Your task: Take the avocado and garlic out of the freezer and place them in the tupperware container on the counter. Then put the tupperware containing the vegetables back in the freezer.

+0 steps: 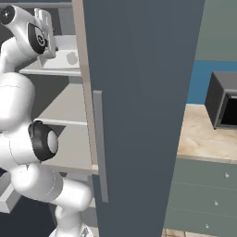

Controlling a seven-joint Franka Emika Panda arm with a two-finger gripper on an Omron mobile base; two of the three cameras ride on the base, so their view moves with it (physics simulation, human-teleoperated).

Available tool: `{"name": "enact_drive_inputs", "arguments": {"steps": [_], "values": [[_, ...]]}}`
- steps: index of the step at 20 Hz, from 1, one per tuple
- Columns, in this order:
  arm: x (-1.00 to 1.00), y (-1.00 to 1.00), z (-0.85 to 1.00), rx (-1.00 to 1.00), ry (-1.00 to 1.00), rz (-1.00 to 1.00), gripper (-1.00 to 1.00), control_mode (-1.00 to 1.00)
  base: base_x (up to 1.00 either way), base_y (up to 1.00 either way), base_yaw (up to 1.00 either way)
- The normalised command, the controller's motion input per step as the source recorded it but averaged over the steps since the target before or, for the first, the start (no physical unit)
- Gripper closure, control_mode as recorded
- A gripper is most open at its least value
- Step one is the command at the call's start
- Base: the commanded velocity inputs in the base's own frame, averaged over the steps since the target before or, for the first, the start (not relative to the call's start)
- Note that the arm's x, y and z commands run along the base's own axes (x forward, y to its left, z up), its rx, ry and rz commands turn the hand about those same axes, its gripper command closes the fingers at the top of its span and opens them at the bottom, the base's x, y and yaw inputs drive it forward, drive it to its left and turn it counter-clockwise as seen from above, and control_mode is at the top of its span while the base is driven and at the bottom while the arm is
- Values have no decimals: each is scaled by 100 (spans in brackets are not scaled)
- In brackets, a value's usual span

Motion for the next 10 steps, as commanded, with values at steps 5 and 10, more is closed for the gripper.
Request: {"name": "enact_drive_inputs", "arguments": {"steps": [5,10], "values": [[-97,-39,60,9,-11,0,-100,-100,0,0,0],[-100,-48,56,18,-1,0,-100,-100,0,0,0]]}}
